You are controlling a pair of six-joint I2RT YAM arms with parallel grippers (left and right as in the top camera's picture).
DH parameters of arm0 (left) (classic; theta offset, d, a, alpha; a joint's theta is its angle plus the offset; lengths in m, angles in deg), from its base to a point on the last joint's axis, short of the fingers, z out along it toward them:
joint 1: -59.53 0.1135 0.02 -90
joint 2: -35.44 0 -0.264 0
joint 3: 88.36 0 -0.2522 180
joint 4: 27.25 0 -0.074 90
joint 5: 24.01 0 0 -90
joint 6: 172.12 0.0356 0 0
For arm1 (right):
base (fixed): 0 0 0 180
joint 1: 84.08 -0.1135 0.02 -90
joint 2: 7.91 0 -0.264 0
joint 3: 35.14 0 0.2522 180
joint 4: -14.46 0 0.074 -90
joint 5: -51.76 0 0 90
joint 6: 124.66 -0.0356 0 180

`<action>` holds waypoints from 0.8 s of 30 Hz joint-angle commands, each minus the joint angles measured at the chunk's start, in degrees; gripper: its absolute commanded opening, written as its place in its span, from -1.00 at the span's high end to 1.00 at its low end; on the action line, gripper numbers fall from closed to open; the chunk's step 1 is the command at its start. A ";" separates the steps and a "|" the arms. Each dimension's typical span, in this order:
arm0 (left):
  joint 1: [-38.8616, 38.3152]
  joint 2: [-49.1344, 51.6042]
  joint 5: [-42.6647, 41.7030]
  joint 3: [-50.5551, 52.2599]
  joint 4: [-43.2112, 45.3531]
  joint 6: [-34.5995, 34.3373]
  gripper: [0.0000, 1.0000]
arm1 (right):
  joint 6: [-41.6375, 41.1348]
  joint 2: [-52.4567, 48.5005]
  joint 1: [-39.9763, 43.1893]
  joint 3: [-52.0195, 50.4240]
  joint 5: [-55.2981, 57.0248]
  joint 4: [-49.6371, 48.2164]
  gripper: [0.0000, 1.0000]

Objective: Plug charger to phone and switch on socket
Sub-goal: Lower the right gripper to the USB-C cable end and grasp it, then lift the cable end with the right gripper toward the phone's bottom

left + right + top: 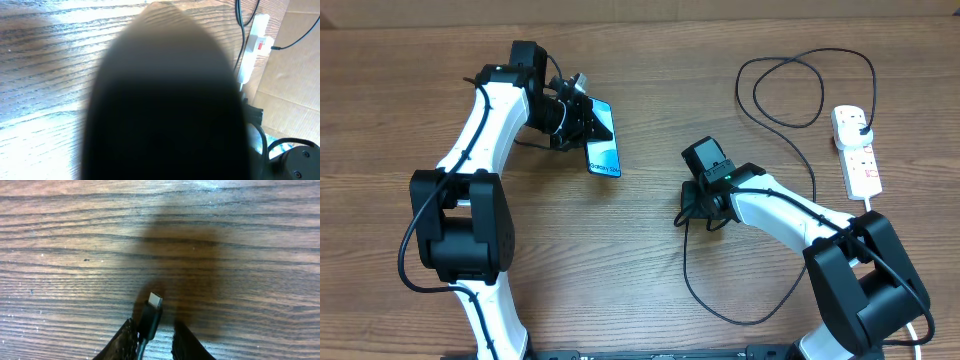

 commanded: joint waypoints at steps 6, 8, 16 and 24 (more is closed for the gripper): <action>-0.13 -2.16 -2.38 -1.55 0.09 0.15 0.92 | -3.45 -1.36 -3.45 -1.05 0.79 0.76 0.65; -0.13 -2.16 -2.38 -1.55 0.09 0.15 0.92 | -3.45 -1.36 -3.69 -1.05 0.81 0.90 0.70; -0.11 -2.16 -2.38 -1.55 0.09 0.13 0.91 | -3.43 -1.36 -3.45 -1.05 1.90 -1.51 0.54; -0.13 -2.16 -2.40 -1.55 0.07 0.15 0.91 | -3.45 -1.36 -3.43 -1.05 3.15 -1.36 0.71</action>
